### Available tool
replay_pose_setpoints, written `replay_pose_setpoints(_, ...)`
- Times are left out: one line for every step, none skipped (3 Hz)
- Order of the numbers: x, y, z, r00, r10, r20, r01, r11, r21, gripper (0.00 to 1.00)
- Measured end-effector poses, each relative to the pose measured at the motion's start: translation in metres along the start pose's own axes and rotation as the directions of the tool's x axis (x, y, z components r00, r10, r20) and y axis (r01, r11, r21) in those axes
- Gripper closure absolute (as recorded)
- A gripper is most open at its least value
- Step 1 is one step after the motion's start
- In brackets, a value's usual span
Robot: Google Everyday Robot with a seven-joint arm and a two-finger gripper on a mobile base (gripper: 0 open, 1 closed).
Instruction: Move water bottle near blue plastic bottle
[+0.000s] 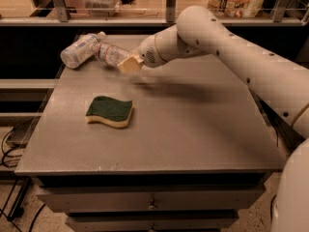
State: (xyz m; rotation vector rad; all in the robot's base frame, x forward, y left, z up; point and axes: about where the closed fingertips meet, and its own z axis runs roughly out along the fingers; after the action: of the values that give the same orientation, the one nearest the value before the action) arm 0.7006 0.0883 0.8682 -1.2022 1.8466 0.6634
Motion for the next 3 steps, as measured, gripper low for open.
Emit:
replay_pose_setpoints(0.004,-0.009,0.01,0.999,0.039,0.003,-0.039,0.999,0.023,0.36)
replay_pose_setpoints(0.003,-0.021,0.008,0.996,0.078,0.035,-0.08,0.9949,0.061,0.12)
replay_pose_setpoints(-0.015,-0.029,0.004,0.993,0.075,0.093,-0.082,0.9932,0.082,0.0)
